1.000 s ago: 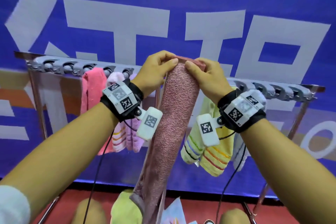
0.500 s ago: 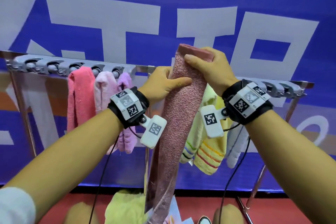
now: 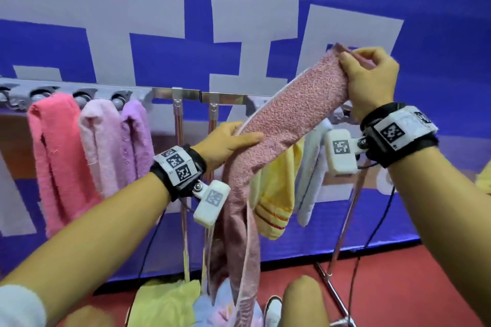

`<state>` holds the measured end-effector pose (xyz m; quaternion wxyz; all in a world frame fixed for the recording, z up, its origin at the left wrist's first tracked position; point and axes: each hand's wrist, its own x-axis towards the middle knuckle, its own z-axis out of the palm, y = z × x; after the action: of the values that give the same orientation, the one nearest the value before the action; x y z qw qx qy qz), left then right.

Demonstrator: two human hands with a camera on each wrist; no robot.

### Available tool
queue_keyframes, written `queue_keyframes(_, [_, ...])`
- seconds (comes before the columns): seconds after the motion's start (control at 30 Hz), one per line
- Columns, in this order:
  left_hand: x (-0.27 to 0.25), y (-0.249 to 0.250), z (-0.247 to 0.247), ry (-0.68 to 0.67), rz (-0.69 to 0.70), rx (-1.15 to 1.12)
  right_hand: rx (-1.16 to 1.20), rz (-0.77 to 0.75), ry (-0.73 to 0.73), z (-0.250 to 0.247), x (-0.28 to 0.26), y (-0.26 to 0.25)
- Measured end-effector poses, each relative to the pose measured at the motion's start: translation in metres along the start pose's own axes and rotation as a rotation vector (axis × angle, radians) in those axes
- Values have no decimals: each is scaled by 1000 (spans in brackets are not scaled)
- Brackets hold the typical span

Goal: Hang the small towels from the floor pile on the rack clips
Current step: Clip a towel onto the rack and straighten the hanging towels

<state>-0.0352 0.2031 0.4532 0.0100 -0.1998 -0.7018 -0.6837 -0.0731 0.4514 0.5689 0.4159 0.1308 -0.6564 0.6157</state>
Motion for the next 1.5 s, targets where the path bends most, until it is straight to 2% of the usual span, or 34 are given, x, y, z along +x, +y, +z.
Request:
queue_keyframes(0.13, [12, 14, 13, -61, 15, 231, -46, 10, 87, -35, 8, 16])
queue_keyframes(0.2, [16, 13, 23, -125, -29, 280, -71, 0, 117, -50, 11, 21])
queue_keyframes(0.33, [25, 3, 46, -223, -99, 162, -157, 21, 174, -79, 17, 32])
queue_keyframes(0.43, [37, 4, 57, -202, -102, 135, -249, 93, 230, -106, 23, 50])
queue_keyframes(0.6, [59, 14, 77, -224, -31, 421, -336, 225, 269, -147, 23, 85])
queue_keyframes(0.8, [82, 6, 107, -215, -35, 243, -430, 338, 314, -179, 22, 116])
queue_keyframes(0.9, [90, 2, 128, -229, -26, 214, -681, 440, 155, -185, 18, 123])
queue_keyframes(0.97, [97, 2, 145, -225, -15, 187, -815, 309, 26, -174, 10, 120])
queue_keyframes(1.03, [106, 3, 165, -234, 15, 176, -618, 153, -183, -149, -5, 113])
queue_keyframes(1.1, [113, 3, 180, -263, 41, 237, -245, 236, -521, -119, -24, 105])
queue_keyframes(1.13, [118, -1, 184, -262, 52, 273, -128, 302, -631, -109, -31, 104])
queue_keyframes(1.17, [122, -3, 184, -251, 26, 289, -74, 346, -684, -104, -34, 106])
queue_keyframes(1.27, [126, -9, 175, -223, -58, 236, -148, 397, -701, -112, -32, 115])
queue_keyframes(1.37, [125, -14, 164, -277, -99, 220, -186, 357, -751, -119, -30, 119])
queue_keyframes(1.5, [122, -17, 158, -403, -219, 67, -179, 309, -763, -119, -16, 120])
